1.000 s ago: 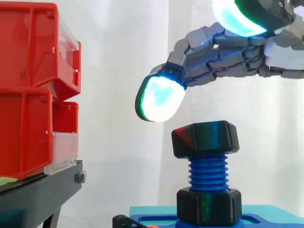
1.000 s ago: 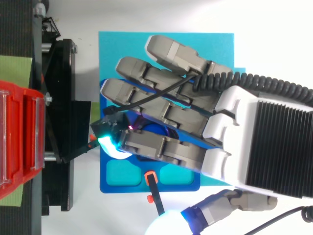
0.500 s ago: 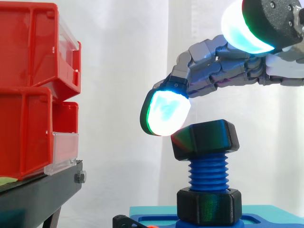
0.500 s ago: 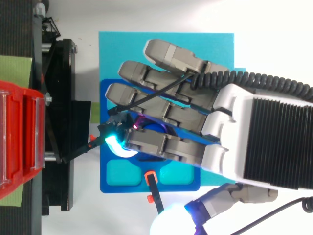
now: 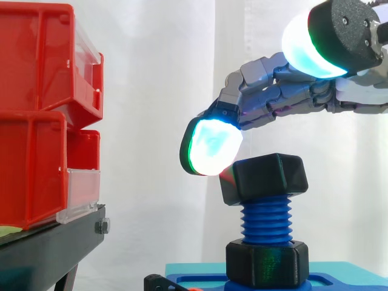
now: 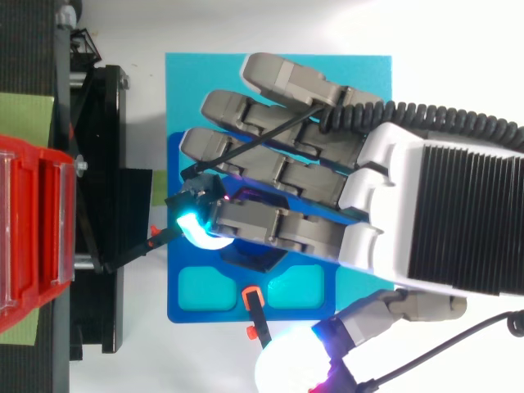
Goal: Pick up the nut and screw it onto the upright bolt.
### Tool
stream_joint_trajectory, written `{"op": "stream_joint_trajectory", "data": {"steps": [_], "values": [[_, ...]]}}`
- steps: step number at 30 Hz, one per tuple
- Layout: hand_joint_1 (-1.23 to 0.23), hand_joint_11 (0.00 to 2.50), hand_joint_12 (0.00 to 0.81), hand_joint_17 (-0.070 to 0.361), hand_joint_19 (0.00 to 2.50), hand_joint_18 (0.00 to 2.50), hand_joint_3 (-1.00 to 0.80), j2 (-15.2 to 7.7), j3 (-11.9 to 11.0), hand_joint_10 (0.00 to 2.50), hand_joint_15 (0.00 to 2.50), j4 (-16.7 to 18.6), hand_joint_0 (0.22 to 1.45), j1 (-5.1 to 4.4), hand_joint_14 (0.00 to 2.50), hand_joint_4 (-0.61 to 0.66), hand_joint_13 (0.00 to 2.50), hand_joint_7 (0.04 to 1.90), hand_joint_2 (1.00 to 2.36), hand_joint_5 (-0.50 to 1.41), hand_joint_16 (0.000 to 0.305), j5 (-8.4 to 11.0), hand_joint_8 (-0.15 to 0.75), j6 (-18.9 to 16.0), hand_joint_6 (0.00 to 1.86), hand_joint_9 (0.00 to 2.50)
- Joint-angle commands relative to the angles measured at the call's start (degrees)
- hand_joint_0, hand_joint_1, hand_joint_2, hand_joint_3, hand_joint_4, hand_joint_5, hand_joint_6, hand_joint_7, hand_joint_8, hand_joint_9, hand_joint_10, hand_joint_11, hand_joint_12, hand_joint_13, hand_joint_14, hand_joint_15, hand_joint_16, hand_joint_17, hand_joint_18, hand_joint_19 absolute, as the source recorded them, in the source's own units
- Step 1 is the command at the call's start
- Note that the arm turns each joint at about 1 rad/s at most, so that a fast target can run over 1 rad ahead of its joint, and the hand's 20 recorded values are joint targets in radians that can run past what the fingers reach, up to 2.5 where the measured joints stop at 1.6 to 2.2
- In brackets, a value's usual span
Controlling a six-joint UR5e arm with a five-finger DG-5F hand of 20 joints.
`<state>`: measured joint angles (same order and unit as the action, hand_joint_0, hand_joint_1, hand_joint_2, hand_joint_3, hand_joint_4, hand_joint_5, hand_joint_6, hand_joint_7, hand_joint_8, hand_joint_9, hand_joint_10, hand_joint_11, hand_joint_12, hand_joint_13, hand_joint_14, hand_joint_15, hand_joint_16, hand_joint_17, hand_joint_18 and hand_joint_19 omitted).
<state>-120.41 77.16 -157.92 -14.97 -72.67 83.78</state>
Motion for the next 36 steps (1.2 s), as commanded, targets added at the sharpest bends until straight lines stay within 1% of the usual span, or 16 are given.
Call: {"op": "stream_joint_trajectory", "data": {"steps": [1,4,6,8,9,13,18,20,22,23,25,29,32,33,34,36], "values": [[-0.06,0.0,0.306,0.08,0.0,0.02,-0.5,0.0,0.0,0.0,0.0,0.0,0.46,0.55,0.0,0.21,0.33,1.03,1.0,-0.13,0.036,-0.81,0.214,0.2,0.5,0.34],[-0.06,0.0,0.305,0.079,0.0,0.02,-0.5,0.0,0.0,0.0,0.0,0.0,0.46,1.26,0.0,0.19,0.34,1.09,1.0,-0.13,0.035,-1.42,0.217,0.6,0.5,0.35],[-0.06,0.0,0.305,0.079,0.0,0.03,-0.5,0.0,-0.1,0.0,0.0,0.0,0.46,1.35,0.0,0.19,0.34,1.11,1.0,-0.12,0.035,-1.51,0.216,0.6,0.5,0.35],[-0.06,0.0,0.304,0.079,0.0,0.03,-0.5,0.0,-0.1,0.0,0.0,0.0,0.46,1.96,0.0,0.19,0.34,1.14,1.0,-0.12,0.035,-2.13,0.216,0.8,0.5,0.36],[-0.06,0.0,0.304,0.079,0.0,0.03,-0.5,0.0,0.0,0.0,0.0,0.0,0.46,2.05,0.0,0.18,0.35,1.16,1.0,-0.12,0.035,-2.3,0.216,0.8,0.5,0.36],[-0.07,0.0,0.302,0.078,0.0,0.05,-0.5,0.0,0.0,0.0,0.0,0.0,0.47,3.1,0.0,0.17,0.37,1.23,1.0,-0.11,0.035,-3.88,0.217,1.0,0.5,0.36],[-0.07,0.0,0.299,0.077,0.0,0.08,-0.5,0.0,0.0,0.0,0.0,-1.3,0.47,3.98,0.0,0.16,0.39,1.3,1.0,-0.1,0.034,-4.76,0.22,1.2,0.5,0.38],[-0.07,0.0,0.298,0.077,0.0,0.1,-0.5,0.0,0.0,0.0,0.0,-1.6,0.47,4.51,0.0,0.17,0.39,1.32,1.0,-0.1,0.034,-5.12,0.221,1.2,0.5,0.39],[-0.08,0.0,0.294,0.076,0.0,0.11,-0.5,0.0,0.0,0.0,0.0,-1.7,0.47,4.77,0.0,0.17,0.41,1.37,1.0,-0.09,0.034,-5.38,0.223,1.2,0.5,0.4],[-0.08,0.0,0.295,0.076,0.0,0.11,-0.5,0.0,0.0,0.0,0.0,-1.8,0.47,5.12,0.0,0.17,0.41,1.36,1.0,-0.09,0.034,-5.91,0.223,1.2,0.5,0.4],[-0.08,0.0,0.292,0.076,0.0,0.14,-0.5,0.0,0.0,0.0,0.0,-1.8,0.47,5.21,0.0,0.16,0.43,1.41,1.0,-0.08,0.034,-6.17,0.229,1.3,0.5,0.43],[-0.08,0.0,0.288,0.075,0.0,0.15,-0.5,0.0,-0.1,0.0,0.0,-1.8,0.47,5.39,0.0,0.16,0.46,1.43,1.0,-0.08,0.033,-6.26,0.232,1.3,0.5,0.45],[-0.08,0.0,0.287,0.075,0.0,0.16,-0.5,0.1,-0.1,0.0,0.0,-1.5,0.47,5.56,0.0,0.17,0.46,1.43,1.0,-0.07,0.033,-6.26,0.232,1.2,0.5,0.46],[-0.08,0.0,0.287,0.074,0.0,0.16,-0.5,0.1,-0.1,0.0,0.0,-1.5,0.47,5.65,0.0,0.18,0.46,1.34,1.0,-0.09,0.033,-6.26,0.231,1.2,0.5,0.45],[-0.08,0.0,0.288,0.074,0.0,0.16,-0.5,0.0,-0.1,0.0,0.0,-1.4,0.47,5.74,0.0,0.2,0.46,1.21,1.0,-0.1,0.033,-6.43,0.229,1.2,0.5,0.45],[-0.08,0.0,0.287,0.075,0.0,0.16,-0.5,0.1,-0.3,0.0,0.0,-1.4,0.47,5.83,0.0,0.22,0.46,1.11,1.0,-0.11,0.033,-6.61,0.225,1.2,0.5,0.45]]}}
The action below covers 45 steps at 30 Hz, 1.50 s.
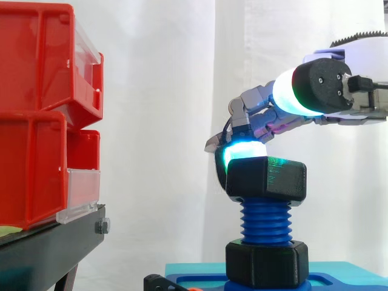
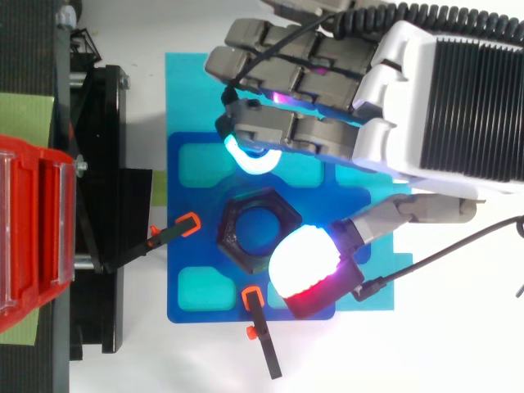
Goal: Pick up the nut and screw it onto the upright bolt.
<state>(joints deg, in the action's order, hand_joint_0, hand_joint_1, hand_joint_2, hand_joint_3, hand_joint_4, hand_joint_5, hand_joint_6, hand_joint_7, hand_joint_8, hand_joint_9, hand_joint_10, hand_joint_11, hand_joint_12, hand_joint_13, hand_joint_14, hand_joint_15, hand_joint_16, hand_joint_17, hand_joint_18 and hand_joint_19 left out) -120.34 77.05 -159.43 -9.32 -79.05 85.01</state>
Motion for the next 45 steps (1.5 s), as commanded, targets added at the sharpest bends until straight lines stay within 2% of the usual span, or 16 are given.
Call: {"op": "stream_joint_trajectory", "data": {"steps": [1,3,5,7,8,11,17,19,23,31,45], "values": [[-0.08,0.0,0.286,0.076,0.0,0.16,-0.5,0.0,-0.5,0.0,0.0,0.1,0.47,0.27,0.0,0.23,0.45,1.01,1.0,-0.13,0.034,-0.31,0.22,0.0,0.5,0.44],[-0.08,0.0,0.283,0.077,0.0,0.15,-0.5,0.0,-0.6,0.0,0.0,0.1,0.47,0.36,0.0,0.21,0.43,0.92,1.0,-0.13,0.034,-0.4,0.214,0.0,0.5,0.43],[-0.07,0.0,0.283,0.079,0.0,0.15,-0.5,-0.1,-2.4,0.0,0.0,-0.3,0.47,0.45,0.0,0.18,0.43,0.81,1.0,-0.14,0.035,-1.37,0.206,0.0,0.5,0.41],[-0.07,0.0,0.279,0.08,0.0,0.14,-0.5,-0.1,-3.3,0.0,0.0,-0.3,0.47,0.45,0.0,0.18,0.41,0.77,1.0,-0.14,0.035,-1.9,0.203,0.1,0.5,0.4],[-0.07,0.0,0.28,0.08,0.0,0.14,-0.5,-0.1,-3.4,0.0,0.0,0.1,0.47,0.45,0.0,0.17,0.41,0.75,1.0,-0.14,0.036,-2.86,0.2,0.4,0.5,0.4],[-0.07,0.0,0.28,0.08,0.0,0.13,-0.5,-0.1,-3.4,0.0,0.0,1.1,0.47,0.09,0.0,0.18,0.41,0.74,1.0,-0.14,0.036,-3.3,0.198,1.3,0.5,0.4],[-0.05,0.0,0.28,0.08,0.0,0.12,-0.5,-0.2,-3.4,0.0,0.0,1.9,0.47,-0.52,0.0,0.18,0.4,0.72,1.0,-0.14,0.036,-2.95,0.192,1.7,0.5,0.4],[-0.04,0.0,0.281,0.08,0.0,0.12,-0.5,-0.2,-3.3,0.0,0.0,1.9,0.47,-1.14,0.0,0.18,0.39,0.73,1.0,-0.13,0.036,-2.77,0.19,1.7,0.5,0.4],[-0.03,0.0,0.282,0.08,0.0,0.12,-0.5,-0.2,-2.3,0.0,0.0,2.1,0.47,-1.75,0.0,0.19,0.39,0.79,1.0,-0.13,0.035,-2.25,0.194,1.6,0.5,0.39],[-0.03,0.0,0.286,0.079,0.0,0.11,-0.5,-0.2,-2.3,0.0,0.0,2.1,0.47,-2.54,0.0,0.2,0.39,0.83,1.0,-0.12,0.035,-1.72,0.198,1.6,0.5,0.39],[-0.04,0.0,0.287,0.08,0.0,0.13,-0.5,-0.2,-2.3,0.0,0.0,2.1,0.47,-3.07,0.0,0.2,0.4,0.83,1.0,-0.12,0.036,-1.46,0.203,1.7,0.5,0.4]]}}
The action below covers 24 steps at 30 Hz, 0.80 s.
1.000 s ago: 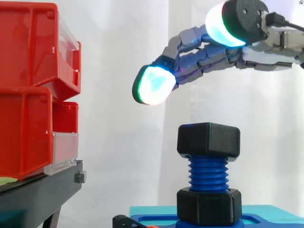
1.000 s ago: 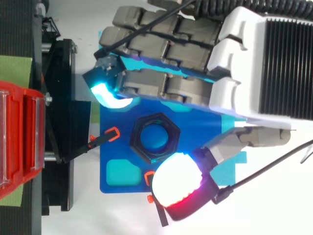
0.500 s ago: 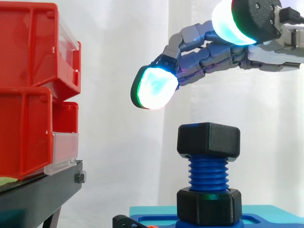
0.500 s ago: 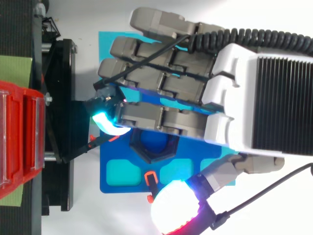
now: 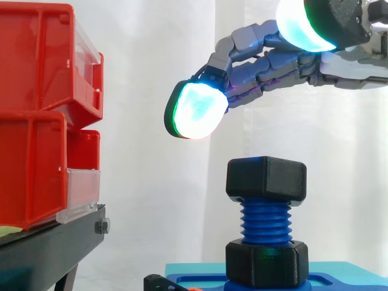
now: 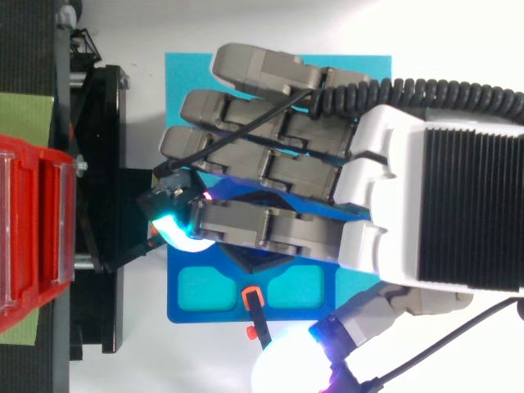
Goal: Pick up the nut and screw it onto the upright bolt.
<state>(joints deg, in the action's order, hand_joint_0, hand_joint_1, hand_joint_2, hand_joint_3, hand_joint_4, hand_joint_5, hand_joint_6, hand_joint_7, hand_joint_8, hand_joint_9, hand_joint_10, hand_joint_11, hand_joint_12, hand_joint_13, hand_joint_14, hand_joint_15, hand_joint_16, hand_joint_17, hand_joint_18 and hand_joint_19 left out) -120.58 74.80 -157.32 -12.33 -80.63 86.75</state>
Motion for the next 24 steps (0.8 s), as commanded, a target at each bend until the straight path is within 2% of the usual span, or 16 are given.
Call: {"op": "stream_joint_trajectory", "data": {"steps": [1,3,4,7,10,18,24], "values": [[-0.04,0.0,0.288,0.08,0.0,0.13,-0.5,0.0,0.0,0.0,0.0,0.0,0.47,-0.06,0.0,0.21,0.4,0.83,1.0,-0.12,0.036,0.12,0.203,0.0,0.5,0.4],[-0.05,0.0,0.288,0.08,0.0,0.13,-0.5,-0.4,0.0,0.0,0.0,0.0,0.47,-0.06,0.0,0.21,0.4,0.83,1.0,-0.12,0.036,0.12,0.204,-0.1,0.5,0.4],[-0.05,0.0,0.288,0.08,0.0,0.13,-0.5,-1.9,0.0,0.0,0.0,0.0,0.47,0.02,0.0,0.21,0.4,0.83,1.0,-0.12,0.036,0.12,0.205,-0.2,0.5,0.4],[-0.06,0.0,0.288,0.08,0.0,0.13,-0.5,-3.8,0.0,0.0,0.0,0.2,0.47,0.38,0.0,0.21,0.4,0.85,1.0,-0.12,0.036,-0.14,0.206,-0.5,0.5,0.41],[-0.06,0.0,0.289,0.08,0.0,0.13,-0.5,-3.9,0.0,0.0,0.0,1.3,0.47,0.2,0.0,0.22,0.4,0.87,1.0,-0.12,0.035,-0.32,0.206,-1.2,0.5,0.41],[-0.07,0.0,0.288,0.077,0.0,0.13,-0.5,-3.9,0.0,0.0,0.0,1.3,0.47,0.46,0.0,0.24,0.41,0.99,1.0,-0.1,0.034,-0.49,0.214,-1.1,0.5,0.41],[-0.08,0.0,0.285,0.072,0.0,0.14,-0.5,-3.9,0.0,0.0,0.0,1.3,0.48,0.55,0.0,0.21,0.43,1.16,1.0,-0.09,0.032,-0.67,0.219,-1.1,0.5,0.43]]}}
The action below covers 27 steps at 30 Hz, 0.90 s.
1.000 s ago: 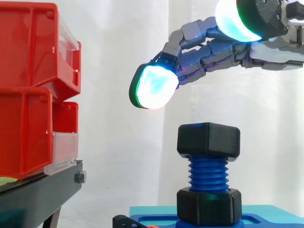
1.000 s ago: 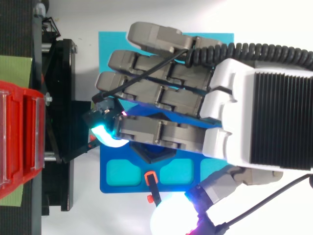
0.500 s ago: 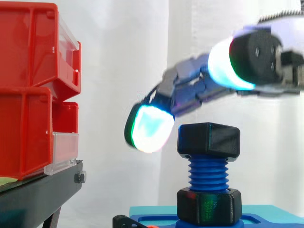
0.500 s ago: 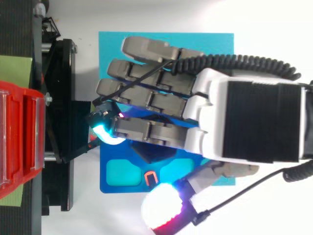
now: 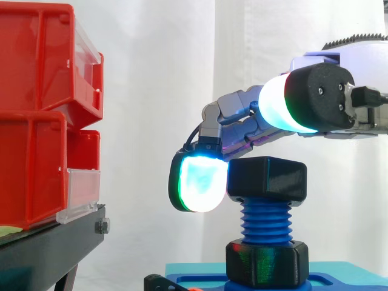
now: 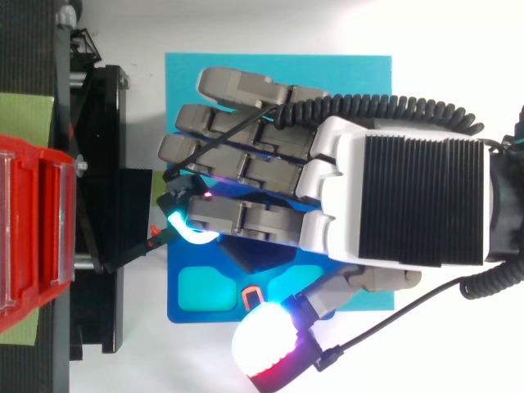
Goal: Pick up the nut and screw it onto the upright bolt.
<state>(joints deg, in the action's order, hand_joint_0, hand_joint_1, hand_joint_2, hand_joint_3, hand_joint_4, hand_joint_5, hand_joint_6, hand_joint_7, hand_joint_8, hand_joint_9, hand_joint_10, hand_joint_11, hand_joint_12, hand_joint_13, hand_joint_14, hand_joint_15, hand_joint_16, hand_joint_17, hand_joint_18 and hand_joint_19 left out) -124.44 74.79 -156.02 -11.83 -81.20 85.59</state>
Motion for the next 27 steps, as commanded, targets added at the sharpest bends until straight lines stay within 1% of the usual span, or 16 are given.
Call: {"op": "stream_joint_trajectory", "data": {"steps": [1,5,9,10,13,15,16,18,20,21,23,26,27], "values": [[-0.08,0.0,0.284,0.071,0.0,0.14,-0.5,0.0,0.0,0.0,0.0,0.0,0.48,0.06,0.0,0.2,0.43,1.19,1.0,-0.09,0.032,-0.1,0.222,0.0,0.5,0.43],[-0.09,0.0,0.283,0.068,0.0,0.15,-0.5,0.0,0.0,0.0,0.0,-0.2,0.48,0.5,0.0,0.17,0.44,1.27,1.0,-0.08,0.03,-0.1,0.225,0.1,0.5,0.44],[-0.1,0.0,0.278,0.067,0.0,0.16,-0.5,0.0,0.0,0.0,0.0,-0.2,0.49,1.2,0.0,0.15,0.46,1.37,1.0,-0.07,0.03,-0.19,0.229,0.1,0.5,0.46],[-0.1,0.0,0.276,0.066,0.0,0.16,-0.5,0.0,0.0,0.0,0.0,-0.2,0.49,1.73,0.0,0.16,0.46,1.39,1.0,-0.07,0.029,-0.89,0.231,0.3,0.5,0.47],[-0.1,0.0,0.275,0.065,0.0,0.18,-0.5,0.0,0.0,0.0,0.0,0.0,0.49,2.25,0.0,0.15,0.49,1.44,1.0,-0.06,0.029,-1.59,0.234,0.5,0.5,0.49],[-0.11,0.0,0.272,0.064,0.0,0.19,-0.5,0.0,0.0,0.0,0.0,0.0,0.49,2.96,0.0,0.15,0.49,1.46,1.0,-0.05,0.028,-2.56,0.235,0.5,0.5,0.5],[-0.11,0.0,0.268,0.064,0.0,0.2,-0.5,0.0,0.0,0.0,0.0,-0.1,0.49,3.13,0.0,0.15,0.5,1.48,1.0,-0.05,0.028,-2.74,0.237,0.6,0.5,0.51],[-0.11,0.0,0.266,0.063,0.0,0.21,-0.5,0.1,0.0,0.0,0.0,-0.2,0.49,3.48,0.0,0.15,0.51,1.48,1.0,-0.05,0.028,-3.18,0.237,0.8,0.5,0.52],[-0.11,0.0,0.266,0.062,0.0,0.21,-0.5,0.0,-0.1,0.0,0.0,-0.2,0.49,4.19,0.0,0.16,0.51,1.48,1.0,-0.04,0.028,-3.79,0.238,1.2,0.5,0.53],[-0.11,0.0,0.266,0.062,0.0,0.21,-0.5,0.1,0.0,0.0,0.0,-0.2,0.49,4.28,0.0,0.16,0.51,1.48,1.0,-0.04,0.028,-3.97,0.239,1.4,0.5,0.53],[-0.11,0.0,0.263,0.062,0.0,0.21,-0.5,0.0,0.0,0.0,0.0,-0.2,0.49,4.89,0.0,0.16,0.52,1.48,1.0,-0.04,0.028,-4.58,0.241,1.9,0.5,0.54],[-0.11,0.0,0.261,0.062,0.0,0.22,-0.5,0.0,0.0,0.0,0.0,-0.3,0.49,5.24,0.0,0.16,0.52,1.47,1.0,-0.04,0.027,-4.93,0.242,2.0,0.5,0.55],[-0.11,0.0,0.26,0.061,0.0,0.22,-0.5,0.0,0.0,0.0,0.0,-0.3,0.49,5.59,0.0,0.17,0.52,1.42,1.0,-0.04,0.027,-5.29,0.241,2.0,0.5,0.55]]}}
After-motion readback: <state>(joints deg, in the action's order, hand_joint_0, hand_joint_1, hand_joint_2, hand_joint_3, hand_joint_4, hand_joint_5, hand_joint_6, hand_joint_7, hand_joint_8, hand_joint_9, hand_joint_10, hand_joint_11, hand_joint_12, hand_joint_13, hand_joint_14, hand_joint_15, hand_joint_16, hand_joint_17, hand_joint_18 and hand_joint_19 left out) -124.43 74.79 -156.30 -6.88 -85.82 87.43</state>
